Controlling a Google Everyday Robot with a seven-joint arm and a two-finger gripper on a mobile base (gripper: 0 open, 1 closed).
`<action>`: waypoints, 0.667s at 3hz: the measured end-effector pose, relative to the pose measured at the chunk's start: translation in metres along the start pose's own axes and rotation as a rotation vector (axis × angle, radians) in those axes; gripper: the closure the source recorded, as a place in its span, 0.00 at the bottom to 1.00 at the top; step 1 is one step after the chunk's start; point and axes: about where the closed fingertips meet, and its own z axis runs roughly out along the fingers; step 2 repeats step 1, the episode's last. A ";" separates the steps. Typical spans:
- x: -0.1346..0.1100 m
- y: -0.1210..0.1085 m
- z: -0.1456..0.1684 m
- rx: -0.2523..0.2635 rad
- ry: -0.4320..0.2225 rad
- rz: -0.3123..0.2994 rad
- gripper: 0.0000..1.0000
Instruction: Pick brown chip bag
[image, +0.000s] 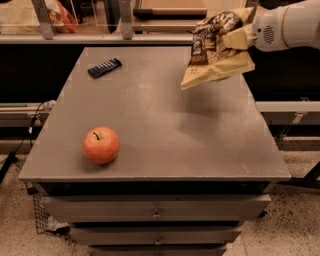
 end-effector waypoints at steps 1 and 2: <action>-0.002 0.002 0.002 -0.004 -0.002 -0.001 1.00; -0.002 0.002 0.002 -0.004 -0.002 -0.001 1.00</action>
Offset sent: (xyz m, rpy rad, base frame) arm 0.0000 0.0000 0.0000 0.0000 0.0000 0.0000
